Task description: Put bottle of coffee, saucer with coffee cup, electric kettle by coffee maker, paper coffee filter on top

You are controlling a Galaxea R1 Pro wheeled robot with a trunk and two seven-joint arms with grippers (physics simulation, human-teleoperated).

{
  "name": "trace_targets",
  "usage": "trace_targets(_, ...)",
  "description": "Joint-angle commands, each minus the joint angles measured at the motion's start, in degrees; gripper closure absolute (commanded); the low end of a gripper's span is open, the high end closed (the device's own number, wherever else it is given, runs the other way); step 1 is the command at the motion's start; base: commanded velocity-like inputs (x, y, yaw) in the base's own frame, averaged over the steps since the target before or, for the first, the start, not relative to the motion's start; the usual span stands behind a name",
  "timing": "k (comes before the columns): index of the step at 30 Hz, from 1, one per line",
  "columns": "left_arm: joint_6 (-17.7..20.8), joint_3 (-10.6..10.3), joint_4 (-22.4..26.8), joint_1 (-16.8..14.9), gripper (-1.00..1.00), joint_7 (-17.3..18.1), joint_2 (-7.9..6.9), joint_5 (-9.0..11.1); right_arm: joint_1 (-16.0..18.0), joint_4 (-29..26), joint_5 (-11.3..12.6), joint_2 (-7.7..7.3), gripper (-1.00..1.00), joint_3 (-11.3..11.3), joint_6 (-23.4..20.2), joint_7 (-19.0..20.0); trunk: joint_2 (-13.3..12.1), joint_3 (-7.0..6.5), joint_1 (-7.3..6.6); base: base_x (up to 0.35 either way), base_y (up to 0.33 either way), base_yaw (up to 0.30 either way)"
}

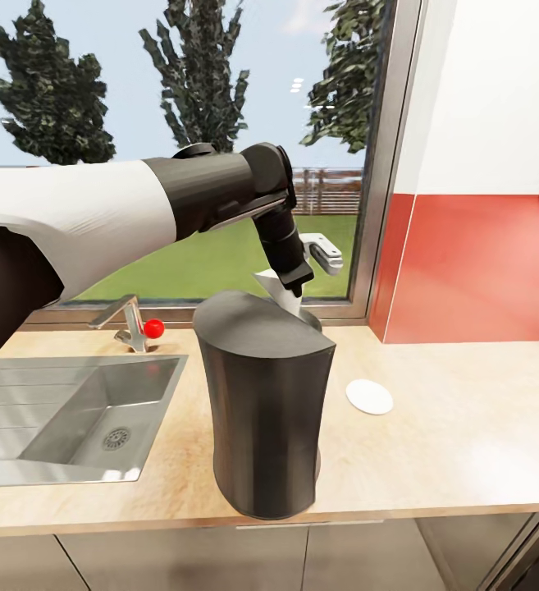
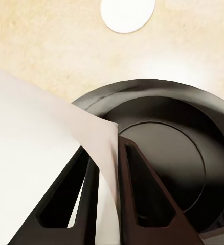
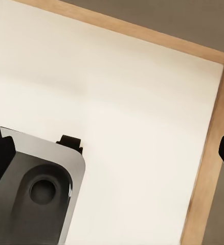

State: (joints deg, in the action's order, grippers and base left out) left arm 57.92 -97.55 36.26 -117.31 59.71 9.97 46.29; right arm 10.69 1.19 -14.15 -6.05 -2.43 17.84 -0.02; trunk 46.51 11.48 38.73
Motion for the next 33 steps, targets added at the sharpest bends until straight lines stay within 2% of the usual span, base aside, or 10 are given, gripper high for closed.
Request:
trace_targets(1, 0.1, -0.2, 0.0, -0.1, 1.00, 0.3, 0.03, 0.1, 0.1, 0.1, 0.0, -0.01, -1.00, -0.2, 0.3, 0.0, 0.1, 0.09, 0.01, 0.000, 0.000, 0.000)
trace_targets(20, 0.1, -0.2, -1.0, -0.1, 1.00, 0.2, 0.03, 0.1, 0.0, 0.1, 0.0, -0.01, -1.00, -0.2, 0.3, 0.0, 0.1, 0.09, 0.01, 0.000, 0.000, 0.000)
trace_targets(21, 0.1, -0.2, -1.0, -0.1, -1.00, 0.2, 0.03, 0.1, 0.1, 0.1, 0.0, -0.01, -1.00, -0.2, 0.3, 0.0, 0.1, 0.09, 0.01, 0.000, 0.000, 0.000)
trace_targets(33, 0.1, -0.2, -1.0, -0.1, -1.00, 0.2, 0.03, 0.1, 0.1, 0.1, 0.0, -0.01, -1.00, -0.2, 0.3, 0.0, 0.1, 0.09, 0.01, 0.000, 0.000, 0.000)
